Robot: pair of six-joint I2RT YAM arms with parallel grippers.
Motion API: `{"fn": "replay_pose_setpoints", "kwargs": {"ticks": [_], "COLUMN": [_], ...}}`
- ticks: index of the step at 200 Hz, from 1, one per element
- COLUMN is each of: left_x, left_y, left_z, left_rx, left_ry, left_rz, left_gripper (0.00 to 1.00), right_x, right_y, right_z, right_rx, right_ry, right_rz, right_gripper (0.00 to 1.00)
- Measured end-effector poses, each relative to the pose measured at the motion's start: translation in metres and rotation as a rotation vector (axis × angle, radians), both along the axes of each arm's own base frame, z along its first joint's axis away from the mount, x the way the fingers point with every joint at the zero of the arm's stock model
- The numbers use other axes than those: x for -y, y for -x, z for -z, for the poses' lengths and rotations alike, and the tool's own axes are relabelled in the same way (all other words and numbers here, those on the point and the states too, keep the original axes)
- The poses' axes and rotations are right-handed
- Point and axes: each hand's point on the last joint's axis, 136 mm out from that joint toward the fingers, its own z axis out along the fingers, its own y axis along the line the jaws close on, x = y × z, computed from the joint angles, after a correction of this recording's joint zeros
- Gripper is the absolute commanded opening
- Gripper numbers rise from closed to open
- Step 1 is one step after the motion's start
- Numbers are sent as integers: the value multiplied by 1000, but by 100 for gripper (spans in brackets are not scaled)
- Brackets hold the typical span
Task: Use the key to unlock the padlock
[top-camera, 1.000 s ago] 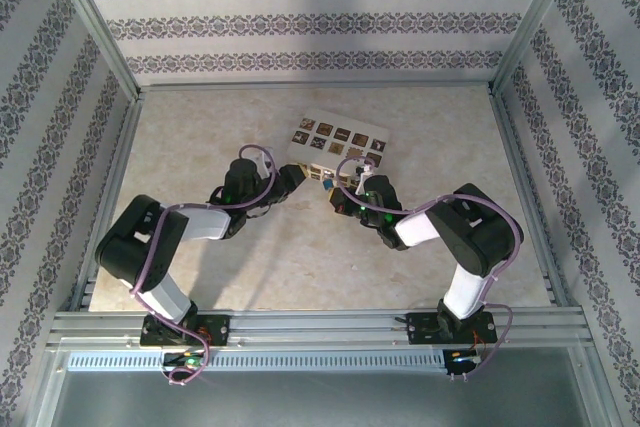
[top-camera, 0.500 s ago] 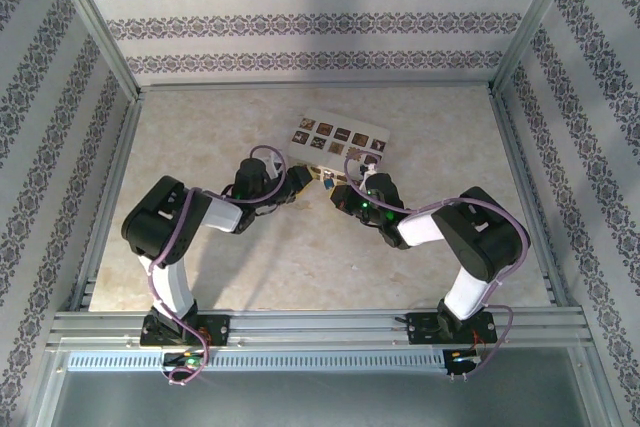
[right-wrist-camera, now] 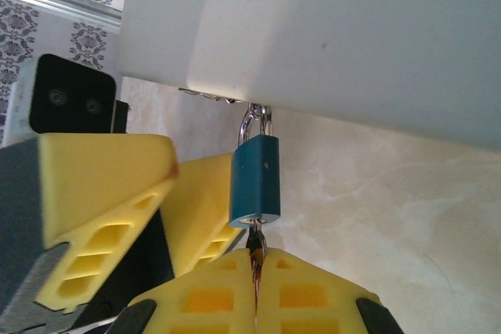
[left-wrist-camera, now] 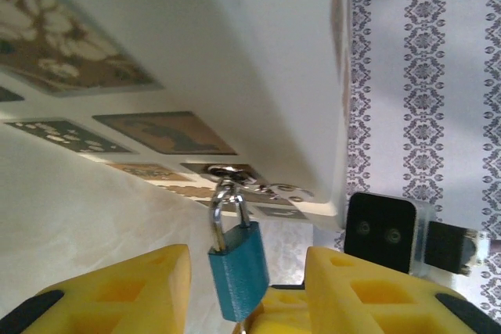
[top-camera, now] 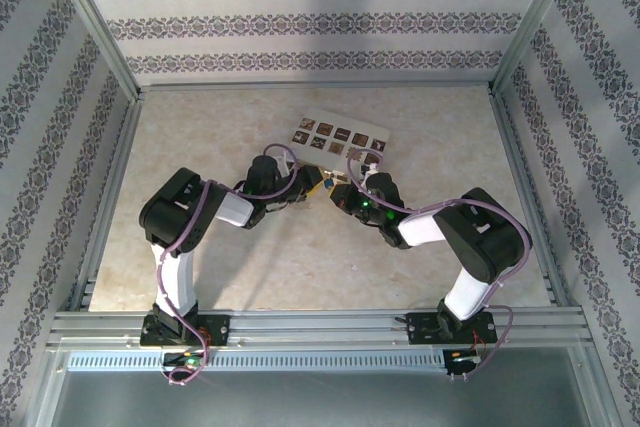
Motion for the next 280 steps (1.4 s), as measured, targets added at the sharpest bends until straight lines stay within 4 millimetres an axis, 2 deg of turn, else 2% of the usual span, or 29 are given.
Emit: {"fn": "replay_pose_setpoints", "kwargs": {"ticks": [41,167,196,239,280], "left_x": [6,13,14,17,15], "left_y": [3,-3,-3,-3,-3], "left_z": [10,5,4,1,-4], "left_rx": [-22,-24,-39,-37,-39], "left_ry": [-7,43,56,64,49], "left_rz": [13,1,-15,-20,-48], "left_gripper": [38,17,11,9,8], "right_x": [0,-1,1,7,26], "right_y": [0,-1,-2,2,9], "right_z": [0,-2,-3,-6,-29], "right_rx": [-3,-17,-19,-20,33], "right_ry": [-4,-20,-21,-15,10], "right_rz": [2,13,19,29,63], "right_gripper": [0,0,8,21,29]}}
